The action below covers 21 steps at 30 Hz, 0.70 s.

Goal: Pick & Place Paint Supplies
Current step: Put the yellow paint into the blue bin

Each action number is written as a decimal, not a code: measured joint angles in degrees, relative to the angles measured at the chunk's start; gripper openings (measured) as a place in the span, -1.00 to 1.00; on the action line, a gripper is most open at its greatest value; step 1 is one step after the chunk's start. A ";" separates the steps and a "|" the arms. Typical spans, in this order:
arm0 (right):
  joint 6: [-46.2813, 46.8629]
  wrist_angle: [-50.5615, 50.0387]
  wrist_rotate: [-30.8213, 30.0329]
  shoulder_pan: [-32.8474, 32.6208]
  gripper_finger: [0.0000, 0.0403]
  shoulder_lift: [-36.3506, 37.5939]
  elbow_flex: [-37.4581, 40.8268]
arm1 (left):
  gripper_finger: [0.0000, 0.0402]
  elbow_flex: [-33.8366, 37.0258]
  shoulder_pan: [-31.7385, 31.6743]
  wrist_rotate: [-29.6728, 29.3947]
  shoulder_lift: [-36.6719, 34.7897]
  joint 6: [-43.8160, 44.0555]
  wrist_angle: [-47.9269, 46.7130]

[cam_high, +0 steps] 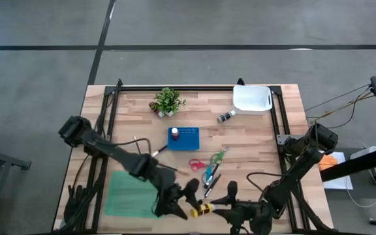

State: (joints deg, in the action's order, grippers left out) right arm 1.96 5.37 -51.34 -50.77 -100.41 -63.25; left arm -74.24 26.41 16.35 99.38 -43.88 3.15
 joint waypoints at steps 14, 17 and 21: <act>29.77 -49.12 -3.44 4.04 -0.44 -4.19 -19.57 | 0.42 0.00 10.99 -53.77 1.69 19.21 -7.83; 31.56 -52.55 -3.27 5.42 -0.44 -5.64 -21.01 | 0.42 -0.02 12.20 -58.81 2.74 17.49 -6.64; 31.10 -52.95 -2.80 7.18 -0.44 -6.26 -22.49 | 0.42 -0.07 12.28 -66.99 4.37 16.48 -6.22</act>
State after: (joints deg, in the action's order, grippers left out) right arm 33.06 -47.58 -54.14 -43.59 -106.67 -85.74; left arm -74.30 38.69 -50.65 103.75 -27.39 -3.07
